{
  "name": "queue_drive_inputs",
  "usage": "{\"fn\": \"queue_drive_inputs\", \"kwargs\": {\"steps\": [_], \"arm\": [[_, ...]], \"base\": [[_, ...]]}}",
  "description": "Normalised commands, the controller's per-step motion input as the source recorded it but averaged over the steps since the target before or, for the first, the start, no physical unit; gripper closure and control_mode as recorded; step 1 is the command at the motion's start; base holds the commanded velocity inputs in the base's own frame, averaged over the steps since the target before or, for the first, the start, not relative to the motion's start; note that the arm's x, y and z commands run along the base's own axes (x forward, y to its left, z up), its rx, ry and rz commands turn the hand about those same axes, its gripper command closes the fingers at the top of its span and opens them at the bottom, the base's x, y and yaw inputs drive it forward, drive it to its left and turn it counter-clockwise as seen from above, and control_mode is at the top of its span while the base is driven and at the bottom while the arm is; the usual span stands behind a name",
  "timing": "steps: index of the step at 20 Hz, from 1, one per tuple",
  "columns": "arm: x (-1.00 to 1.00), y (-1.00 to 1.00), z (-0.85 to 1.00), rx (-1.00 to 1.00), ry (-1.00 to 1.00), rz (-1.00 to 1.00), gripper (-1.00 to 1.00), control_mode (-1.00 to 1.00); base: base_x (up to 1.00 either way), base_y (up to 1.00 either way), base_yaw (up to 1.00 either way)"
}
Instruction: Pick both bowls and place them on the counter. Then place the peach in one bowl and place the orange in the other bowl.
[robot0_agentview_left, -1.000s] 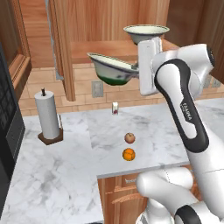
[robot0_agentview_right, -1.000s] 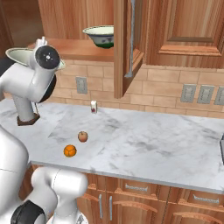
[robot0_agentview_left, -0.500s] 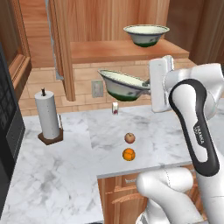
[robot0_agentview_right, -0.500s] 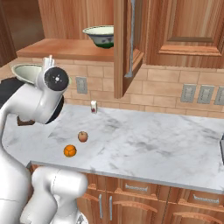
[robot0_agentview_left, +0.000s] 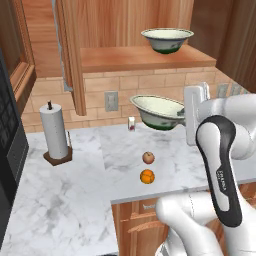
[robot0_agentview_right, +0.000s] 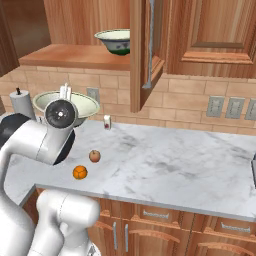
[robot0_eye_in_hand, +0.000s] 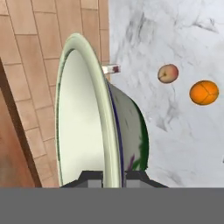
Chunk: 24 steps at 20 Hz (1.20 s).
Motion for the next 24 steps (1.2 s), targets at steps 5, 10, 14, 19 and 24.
{"fn": "queue_drive_inputs", "kwargs": {"steps": [5, 10, 14, 19, 24], "arm": [[-0.01, -0.41, -0.39, -0.19, 0.0, -0.23, 1.0, -1.0], [0.0, -0.54, -0.33, -0.1, 0.0, -0.11, 1.0, -1.0], [-0.01, -0.59, -0.33, -0.03, 0.02, 0.0, 1.0, -1.0], [0.0, -0.48, -0.38, 0.0, 0.05, 0.0, 1.0, -1.0], [0.1, -0.34, -0.47, 0.0, 0.1, 0.0, 1.0, -1.0]], "base": [[0.0, 0.0, 0.0], [0.0, 0.0, 0.0], [0.0, 0.0, 0.0], [0.0, 0.0, 0.0], [0.0, 0.0, 0.0]]}}
